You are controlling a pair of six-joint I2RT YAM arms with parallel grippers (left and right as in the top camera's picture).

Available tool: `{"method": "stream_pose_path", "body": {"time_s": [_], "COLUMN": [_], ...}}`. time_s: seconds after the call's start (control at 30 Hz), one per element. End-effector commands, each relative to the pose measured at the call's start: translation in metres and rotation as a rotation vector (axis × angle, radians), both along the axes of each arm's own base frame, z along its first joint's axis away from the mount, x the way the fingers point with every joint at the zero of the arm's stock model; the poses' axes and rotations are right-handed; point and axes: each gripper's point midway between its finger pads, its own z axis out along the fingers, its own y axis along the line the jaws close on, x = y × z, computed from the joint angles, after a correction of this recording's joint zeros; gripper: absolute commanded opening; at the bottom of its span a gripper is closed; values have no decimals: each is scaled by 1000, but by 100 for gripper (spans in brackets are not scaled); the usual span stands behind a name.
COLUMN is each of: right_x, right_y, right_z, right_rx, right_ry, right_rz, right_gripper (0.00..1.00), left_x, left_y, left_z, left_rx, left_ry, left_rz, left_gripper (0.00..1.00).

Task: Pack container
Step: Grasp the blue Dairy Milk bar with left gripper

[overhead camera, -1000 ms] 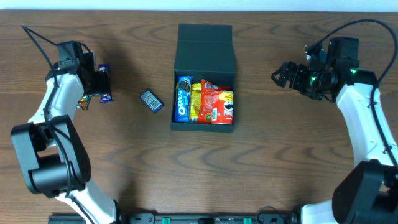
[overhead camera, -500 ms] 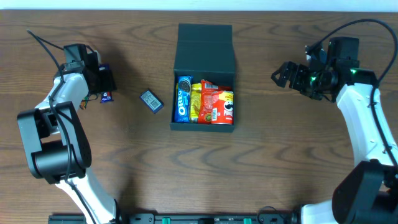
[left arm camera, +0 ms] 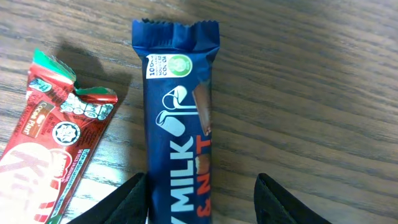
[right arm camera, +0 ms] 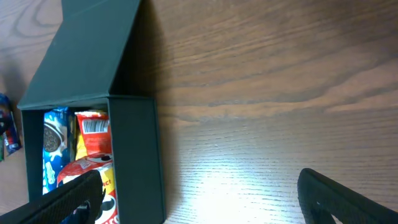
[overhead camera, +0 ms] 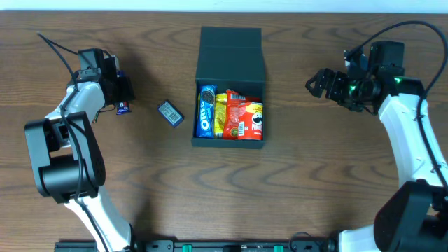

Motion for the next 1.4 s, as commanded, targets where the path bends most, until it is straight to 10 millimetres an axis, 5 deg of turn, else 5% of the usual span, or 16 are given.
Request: {"method": "stream_pose_path", "body": {"time_s": [0.0, 1.13, 1.37], "right_x": [4, 4, 4], "right_y": [-1, -1, -1], "right_z": [12, 12, 12], "right_rx": [6, 6, 6], "right_ry": [-31, -31, -31], "right_rz": [-5, -5, -5], "right_gripper": [99, 99, 99], "left_x": [-7, -26, -10], "left_y": [0, 14, 11], "left_z": [-19, -34, -4], "left_rx": [-4, 60, 58], "left_ry": [48, 156, 159], "left_rz": [17, 90, 76], "left_gripper": [55, 25, 19]}}
